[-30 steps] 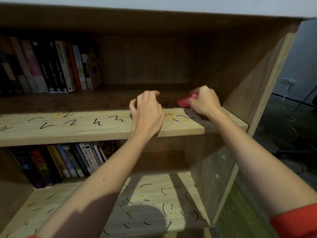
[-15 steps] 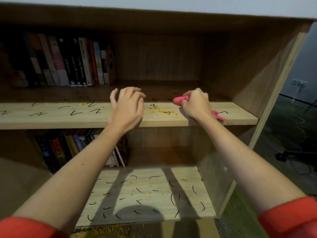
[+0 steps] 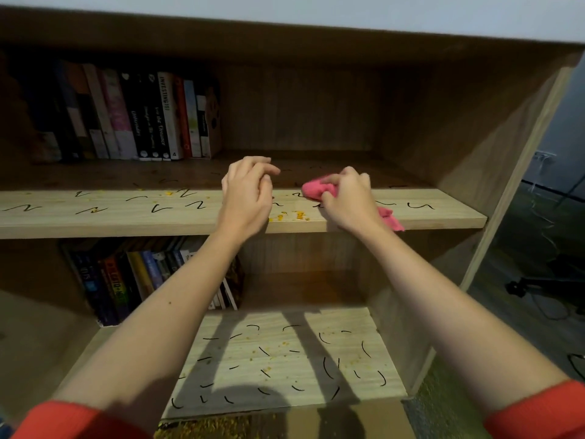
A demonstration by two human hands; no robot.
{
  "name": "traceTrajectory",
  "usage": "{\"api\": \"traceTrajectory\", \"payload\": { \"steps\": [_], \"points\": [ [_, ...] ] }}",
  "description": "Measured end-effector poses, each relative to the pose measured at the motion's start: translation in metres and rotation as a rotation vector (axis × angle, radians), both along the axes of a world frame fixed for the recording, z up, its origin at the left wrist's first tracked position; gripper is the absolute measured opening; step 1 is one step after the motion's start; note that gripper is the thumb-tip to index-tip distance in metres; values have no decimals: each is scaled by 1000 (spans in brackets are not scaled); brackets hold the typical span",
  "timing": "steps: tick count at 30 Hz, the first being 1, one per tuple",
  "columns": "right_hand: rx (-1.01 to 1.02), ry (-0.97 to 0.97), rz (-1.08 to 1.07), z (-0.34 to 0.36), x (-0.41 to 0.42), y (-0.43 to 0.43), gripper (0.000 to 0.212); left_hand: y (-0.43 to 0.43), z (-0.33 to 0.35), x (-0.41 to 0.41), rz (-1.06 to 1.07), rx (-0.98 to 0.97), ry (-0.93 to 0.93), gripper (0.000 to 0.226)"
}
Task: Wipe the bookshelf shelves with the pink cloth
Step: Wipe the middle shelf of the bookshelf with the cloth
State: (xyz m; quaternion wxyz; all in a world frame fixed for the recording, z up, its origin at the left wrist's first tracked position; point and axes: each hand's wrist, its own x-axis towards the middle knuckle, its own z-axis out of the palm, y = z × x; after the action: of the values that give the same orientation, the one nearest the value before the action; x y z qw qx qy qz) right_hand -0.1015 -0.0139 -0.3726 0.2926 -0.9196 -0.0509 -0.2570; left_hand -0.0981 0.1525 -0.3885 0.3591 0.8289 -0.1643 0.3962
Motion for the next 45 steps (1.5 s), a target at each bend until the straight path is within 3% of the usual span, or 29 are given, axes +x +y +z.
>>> {"api": "traceTrajectory", "payload": {
  "steps": [4,7,9,12,15,18,21,23,26,29,32,34,38,42,45],
  "points": [
    [11,-5,262,0,-20,12,28,10,6,-1,15,60,55,27],
    [118,-53,171,8,-14,12,26,37,2,-1,158,259,32,27],
    [83,-59,60,5,-10,18,27,48,-3,-2,192,307,32,26],
    [-68,-61,148,-8,-18,40,28,51,-7,-1,200,293,14,25],
    [-3,-62,281,-5,-29,46,28,54,-7,2,200,290,-14,25],
    [165,-80,126,11,-17,32,27,57,-7,3,213,287,22,26],
    [8,-66,59,3,-14,36,29,55,-6,3,209,283,33,26],
    [-78,-47,166,-6,-24,43,29,56,-7,3,203,279,42,26],
    [79,-31,323,7,-36,44,26,58,-5,3,164,258,59,27],
    [116,-87,185,18,-14,44,26,59,-1,-1,110,212,92,28],
    [-37,1,105,10,4,57,29,69,-3,-3,167,268,102,27],
    [-132,54,195,3,0,64,31,78,-6,-3,237,316,84,28],
    [-40,26,476,3,-24,60,25,82,-9,-2,253,309,67,29],
    [182,-86,240,9,-16,56,24,80,-9,-2,259,328,51,28],
    [-45,-74,129,-4,-16,72,26,81,-9,-2,271,341,55,28]
  ]
}}
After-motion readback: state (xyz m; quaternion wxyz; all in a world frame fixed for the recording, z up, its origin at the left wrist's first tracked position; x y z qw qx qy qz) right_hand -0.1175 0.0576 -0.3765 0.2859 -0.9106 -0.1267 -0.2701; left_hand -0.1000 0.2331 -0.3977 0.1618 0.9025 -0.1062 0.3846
